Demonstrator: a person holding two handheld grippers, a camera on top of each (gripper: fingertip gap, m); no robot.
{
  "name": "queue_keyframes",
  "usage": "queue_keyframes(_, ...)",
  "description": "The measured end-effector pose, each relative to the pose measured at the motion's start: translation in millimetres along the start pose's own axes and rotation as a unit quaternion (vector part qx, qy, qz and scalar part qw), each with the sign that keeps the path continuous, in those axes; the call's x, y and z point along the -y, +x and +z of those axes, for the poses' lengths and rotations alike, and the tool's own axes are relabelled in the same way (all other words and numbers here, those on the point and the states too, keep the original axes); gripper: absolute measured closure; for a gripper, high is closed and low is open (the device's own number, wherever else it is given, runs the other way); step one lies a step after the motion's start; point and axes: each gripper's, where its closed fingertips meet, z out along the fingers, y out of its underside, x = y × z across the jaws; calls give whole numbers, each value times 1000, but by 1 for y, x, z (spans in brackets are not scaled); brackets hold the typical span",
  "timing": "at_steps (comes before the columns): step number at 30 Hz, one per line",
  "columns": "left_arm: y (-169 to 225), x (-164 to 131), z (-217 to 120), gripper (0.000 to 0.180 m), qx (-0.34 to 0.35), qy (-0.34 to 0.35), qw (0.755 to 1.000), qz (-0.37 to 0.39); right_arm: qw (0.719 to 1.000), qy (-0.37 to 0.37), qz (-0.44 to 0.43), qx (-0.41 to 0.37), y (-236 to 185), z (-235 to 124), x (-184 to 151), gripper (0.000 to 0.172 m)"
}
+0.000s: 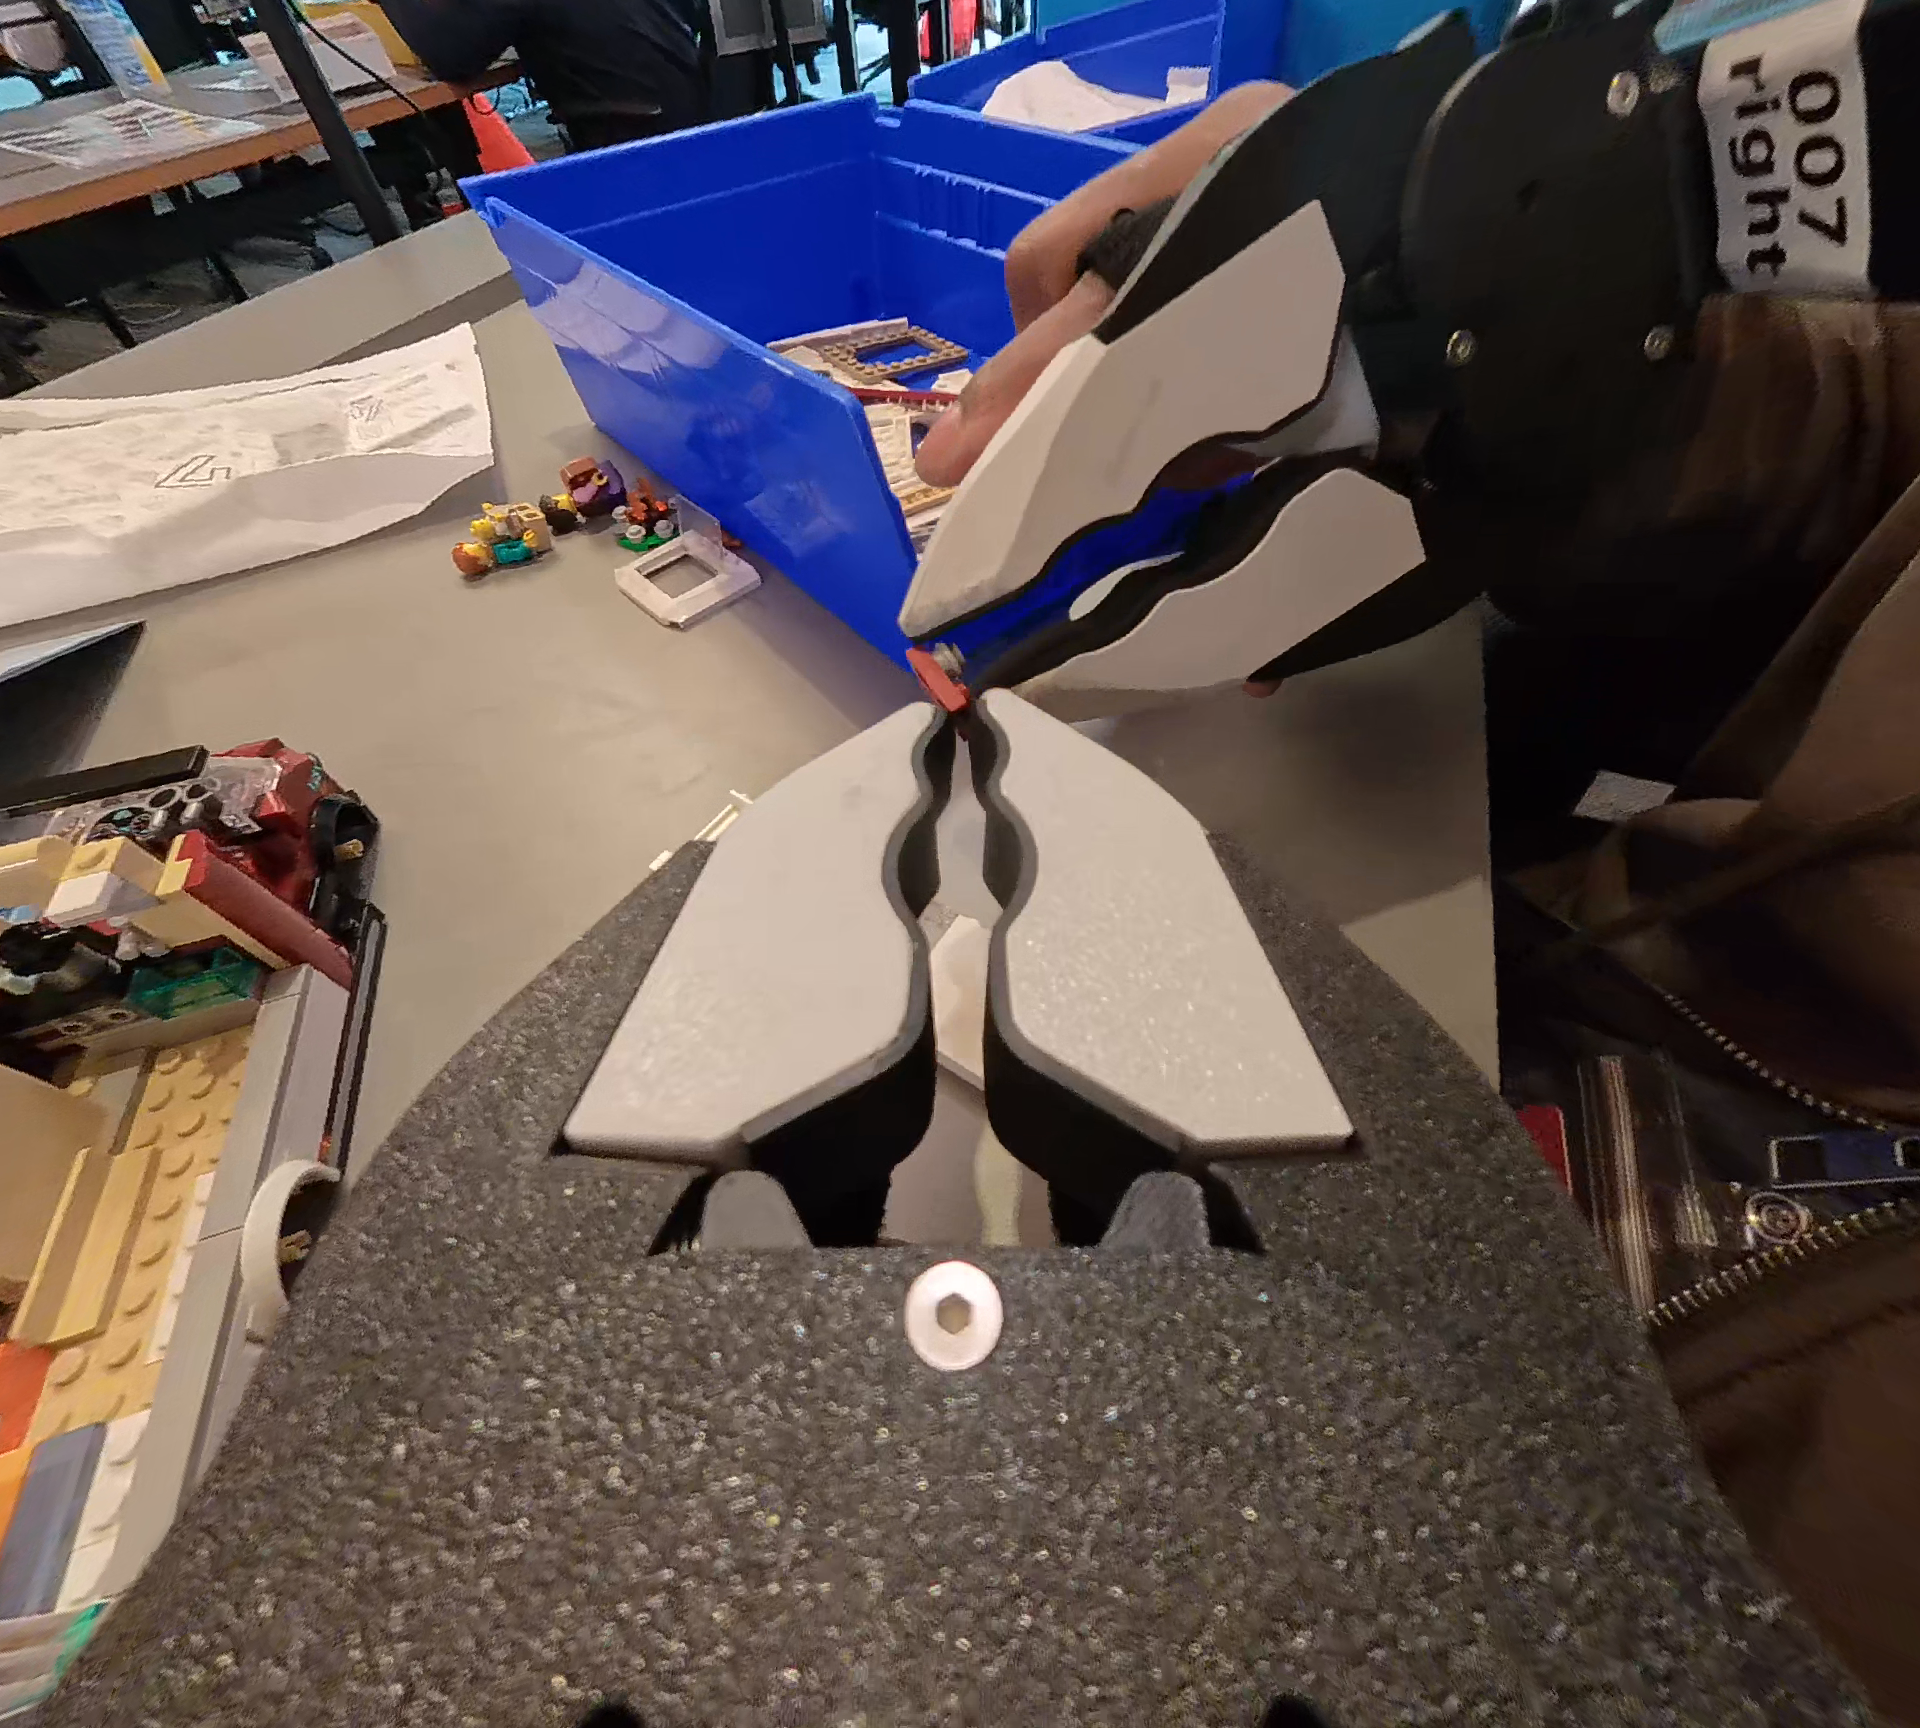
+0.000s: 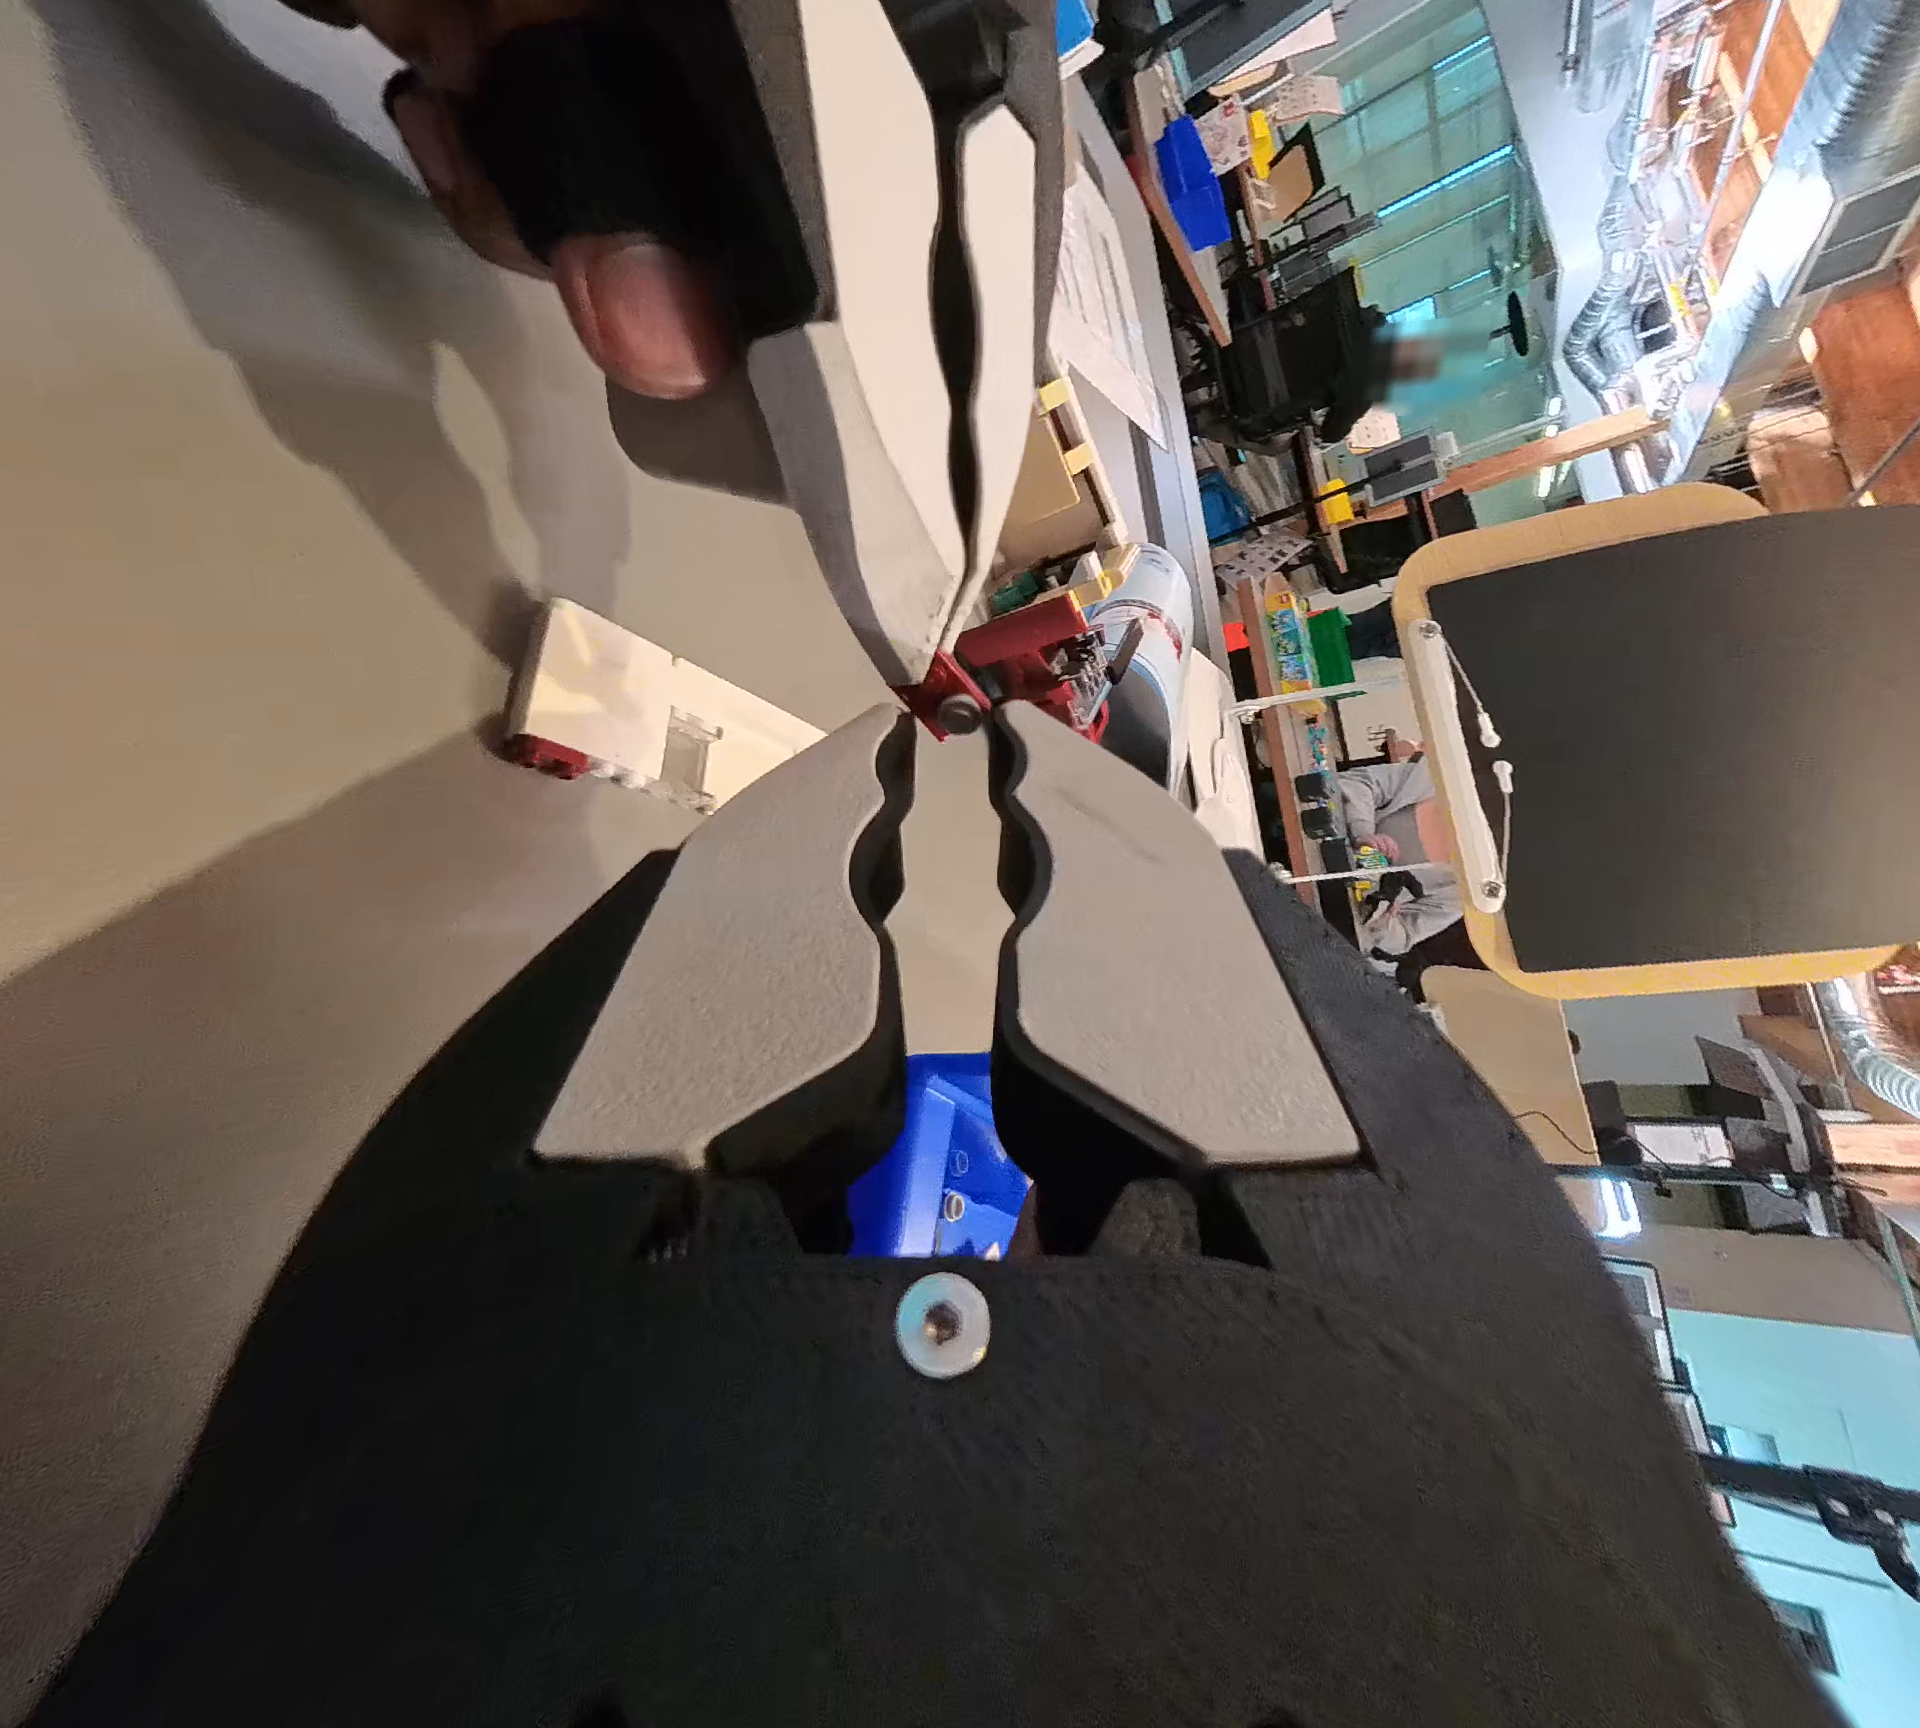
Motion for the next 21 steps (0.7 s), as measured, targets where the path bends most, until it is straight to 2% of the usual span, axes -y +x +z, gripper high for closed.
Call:
queue_keyframes(6,-1,-7,2,177,16,-25,999,34,999,-4,4,36,-4,3,-3,162)
queue_keyframes(15,-3,-2,3,177,44,-14,997,69,990,25,122,63,0,0,-2,162)
queue_keyframes(19,-2,-7,5,178,27,-20,999,38,996,12,76,40,-3,2,-4,163)
queue_keyframes(21,-2,-10,6,178,32,-32,997,54,998,-1,49,36,-7,4,-6,164)
